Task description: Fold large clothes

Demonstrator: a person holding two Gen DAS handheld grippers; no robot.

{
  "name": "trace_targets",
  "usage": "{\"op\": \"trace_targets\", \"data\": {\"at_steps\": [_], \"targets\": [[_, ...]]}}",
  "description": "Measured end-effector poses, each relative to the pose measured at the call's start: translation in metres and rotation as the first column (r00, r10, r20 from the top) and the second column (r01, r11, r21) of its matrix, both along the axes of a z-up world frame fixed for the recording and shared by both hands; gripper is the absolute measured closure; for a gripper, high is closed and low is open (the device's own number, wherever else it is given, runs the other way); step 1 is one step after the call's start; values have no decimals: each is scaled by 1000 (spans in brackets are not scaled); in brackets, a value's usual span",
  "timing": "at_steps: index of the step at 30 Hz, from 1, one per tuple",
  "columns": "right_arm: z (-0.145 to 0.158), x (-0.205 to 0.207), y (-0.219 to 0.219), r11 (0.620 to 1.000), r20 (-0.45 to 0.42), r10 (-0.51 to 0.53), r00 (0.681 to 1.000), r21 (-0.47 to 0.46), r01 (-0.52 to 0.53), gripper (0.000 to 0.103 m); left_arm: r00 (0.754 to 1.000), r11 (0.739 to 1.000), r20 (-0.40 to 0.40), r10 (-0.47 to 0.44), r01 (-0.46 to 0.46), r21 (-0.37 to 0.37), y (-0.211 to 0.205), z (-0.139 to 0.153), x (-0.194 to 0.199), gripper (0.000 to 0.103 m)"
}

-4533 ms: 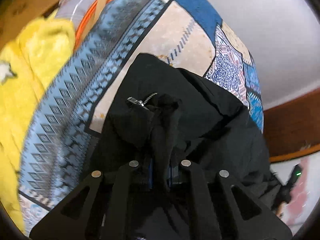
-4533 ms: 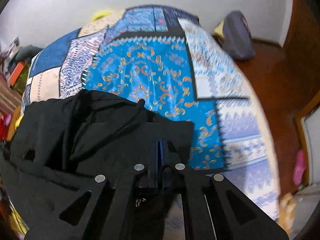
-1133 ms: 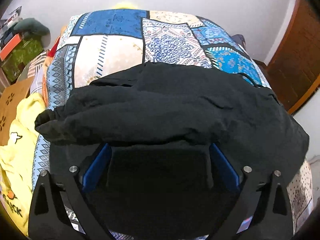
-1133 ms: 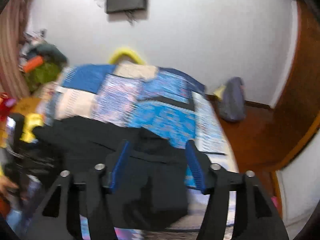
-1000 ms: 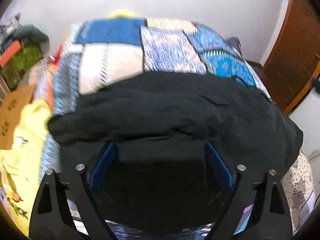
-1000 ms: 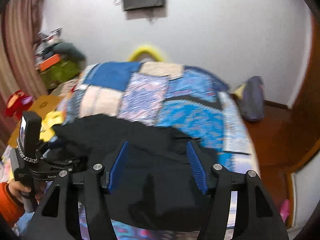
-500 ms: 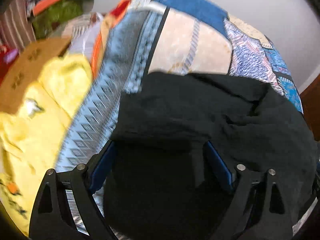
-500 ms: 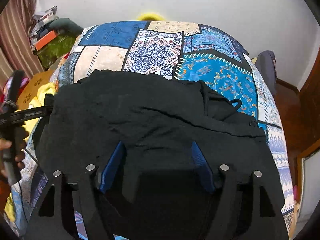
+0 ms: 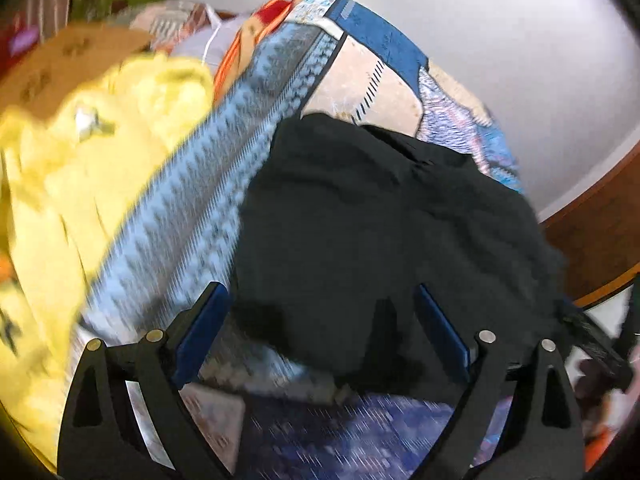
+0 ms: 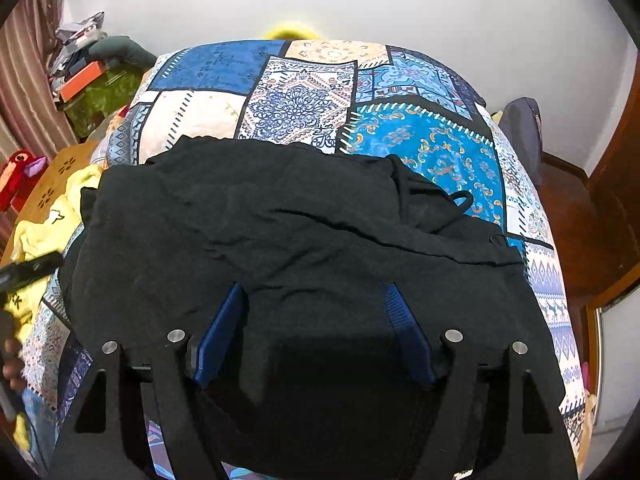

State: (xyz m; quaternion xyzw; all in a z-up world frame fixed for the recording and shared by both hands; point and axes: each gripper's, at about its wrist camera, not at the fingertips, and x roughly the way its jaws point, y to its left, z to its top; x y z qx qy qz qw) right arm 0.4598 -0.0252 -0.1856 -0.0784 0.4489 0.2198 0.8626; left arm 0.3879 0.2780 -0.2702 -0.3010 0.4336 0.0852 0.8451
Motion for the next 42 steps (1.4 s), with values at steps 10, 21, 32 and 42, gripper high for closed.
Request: {"op": "trace_targets", "data": {"at_steps": [10, 21, 32, 42], "targets": [[-1, -2, -1, 1000, 19, 3, 1000, 3, -3, 32, 1000, 901, 22, 14, -3, -434, 0, -54, -5, 9], [-6, -3, -1, 1000, 42, -3, 999, 8, 2, 26, 972, 873, 82, 219, -158, -462, -1, -67, 31, 3], [-6, -3, -5, 999, 16, -35, 999, 22, 35, 22, 943, 760, 87, 321, -202, -618, 26, -71, 25, 68], [20, -25, 8, 993, -80, 1, 997, 114, 8, 22, 953, 969, 207, 221, -190, -160, 6, 48, -23, 78]]}}
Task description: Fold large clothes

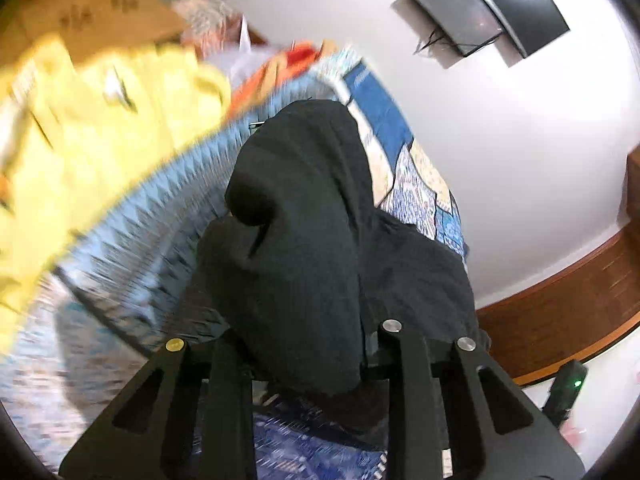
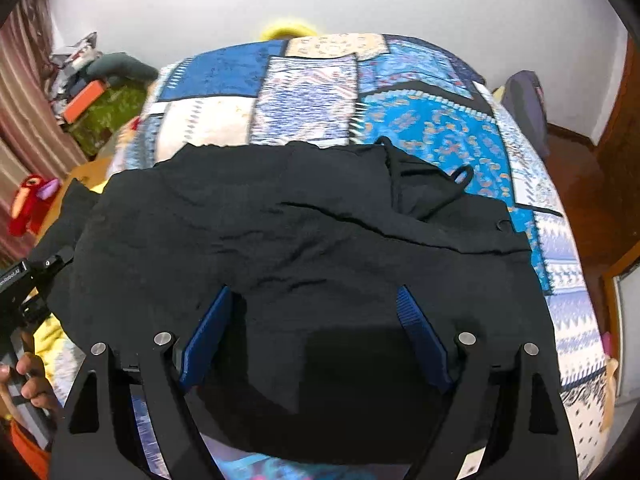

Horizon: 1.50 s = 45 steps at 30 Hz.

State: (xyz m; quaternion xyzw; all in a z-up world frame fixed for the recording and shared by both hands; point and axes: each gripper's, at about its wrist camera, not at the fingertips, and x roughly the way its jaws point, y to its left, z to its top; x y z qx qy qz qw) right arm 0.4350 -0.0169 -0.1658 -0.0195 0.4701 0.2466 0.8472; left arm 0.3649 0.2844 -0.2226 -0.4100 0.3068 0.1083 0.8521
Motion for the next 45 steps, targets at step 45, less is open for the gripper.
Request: {"op": "trace_targets", "data": {"at_steps": [45], "targets": [[-12, -62, -84, 999, 64, -27, 998, -20, 28, 22, 907, 637, -101, -408, 362, 680, -232, 92, -5, 79]]}}
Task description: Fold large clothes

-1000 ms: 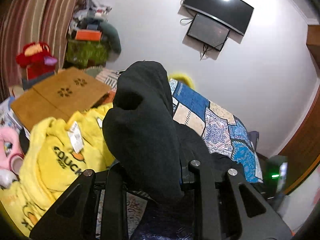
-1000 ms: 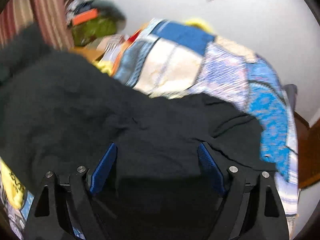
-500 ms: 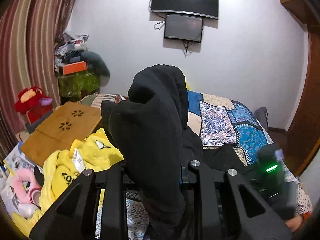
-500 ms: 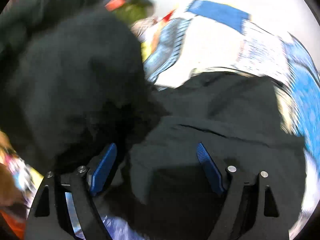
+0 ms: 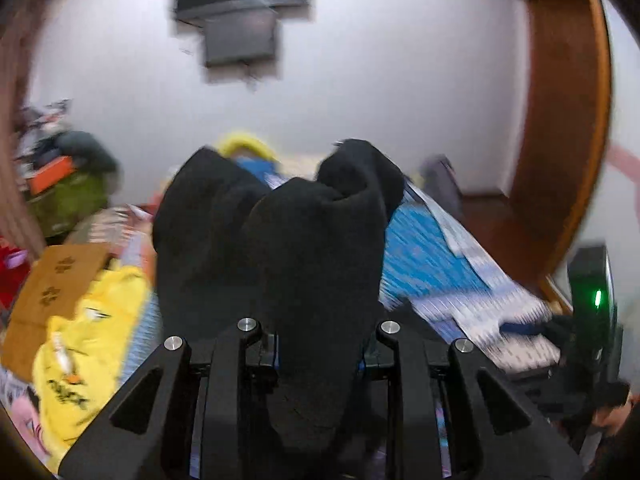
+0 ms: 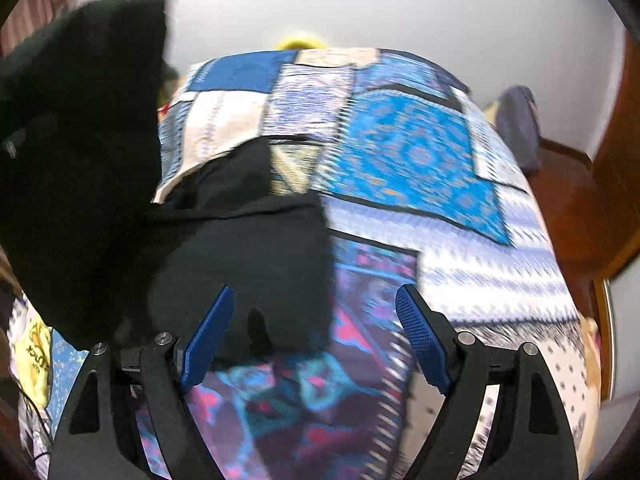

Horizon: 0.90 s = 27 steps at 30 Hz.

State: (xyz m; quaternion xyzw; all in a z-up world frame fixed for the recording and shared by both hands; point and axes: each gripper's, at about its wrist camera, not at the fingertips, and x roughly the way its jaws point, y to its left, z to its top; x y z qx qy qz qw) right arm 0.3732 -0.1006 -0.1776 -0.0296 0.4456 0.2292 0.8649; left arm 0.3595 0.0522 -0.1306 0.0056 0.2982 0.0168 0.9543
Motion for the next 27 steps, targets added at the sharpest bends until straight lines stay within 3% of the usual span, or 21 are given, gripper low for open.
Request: {"op": "trace_targets", "data": {"at_steps": [3, 6, 9, 11, 13, 16, 18, 24, 27], "targets": [[-1, 3, -23, 999, -26, -51, 998, 6, 51, 22, 988, 996, -128, -89, 90, -3, -29, -31, 16, 76], [1, 1, -41, 997, -36, -78, 996, 14, 78, 22, 955, 987, -248, -160, 148, -68, -40, -57, 24, 70], [6, -6, -53, 996, -24, -89, 996, 0, 89, 22, 942, 984, -286, -175, 159, -81, -43, -63, 22, 67], [11, -8, -57, 996, -17, -93, 996, -7, 93, 22, 937, 984, -302, -176, 159, -80, -44, -56, 18, 60], [17, -11, -60, 995, -11, -95, 995, -8, 95, 22, 933, 981, -306, -189, 169, -91, -47, -47, 11, 42], [27, -17, -62, 996, 8, -90, 996, -2, 90, 22, 936, 976, -279, -216, 196, -99, -53, -28, -9, 23], [36, -24, -59, 997, 28, -76, 997, 3, 76, 22, 940, 975, -259, -221, 204, -92, -52, -17, -21, 17], [69, -42, -31, 1000, 106, 16, 994, 19, -18, 22, 983, 995, -160, -93, 88, -38, -9, 20, -48, 12], [82, -43, -9, 997, 130, 64, 989, 36, -69, 22, 991, 1000, -136, 5, -6, -8, 25, 28, -46, 9]]}}
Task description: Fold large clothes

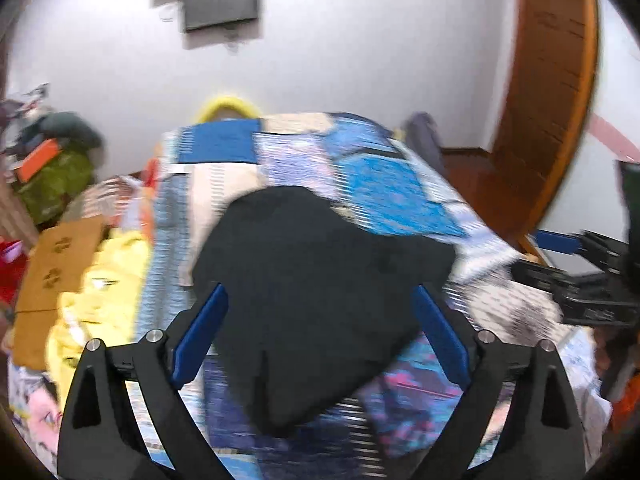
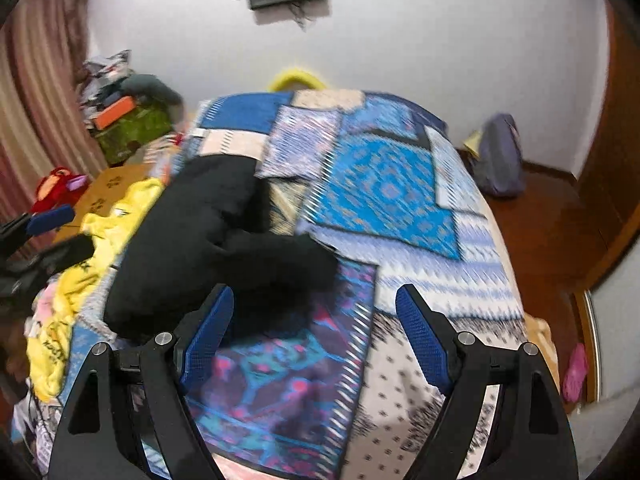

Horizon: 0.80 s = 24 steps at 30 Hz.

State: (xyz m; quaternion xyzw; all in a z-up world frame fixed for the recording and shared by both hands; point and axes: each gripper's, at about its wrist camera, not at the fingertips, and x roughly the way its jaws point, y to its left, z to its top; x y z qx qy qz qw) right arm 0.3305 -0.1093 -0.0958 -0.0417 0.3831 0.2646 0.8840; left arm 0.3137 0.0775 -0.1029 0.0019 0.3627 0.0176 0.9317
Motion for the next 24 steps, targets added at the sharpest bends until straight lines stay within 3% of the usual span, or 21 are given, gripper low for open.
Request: {"op": "trace_targets", "data": {"at_steps": [6, 10, 14, 19, 24], "targets": [[0, 12, 55, 994, -34, 110, 993, 28, -109, 22, 987, 993, -119, 110, -115, -33, 51, -35, 25, 9], [-21, 26, 75, 992, -98, 126, 987, 27, -123, 22, 970, 992, -225, 92, -109, -66, 53, -74, 35, 9], [-52, 38, 68, 998, -160, 58, 985, -16, -61, 22, 977, 994, -192, 92, -100, -36, 36, -90, 27, 8], [-87, 47, 42, 998, -296, 49, 954, 62, -32, 21, 971, 990, -223, 81, -104, -90, 35, -104, 25, 3], [-106, 39, 38, 998, -306, 59, 950, 37, -50, 20, 969, 985, -230, 86, -117, -127, 30, -119, 21, 0]]}}
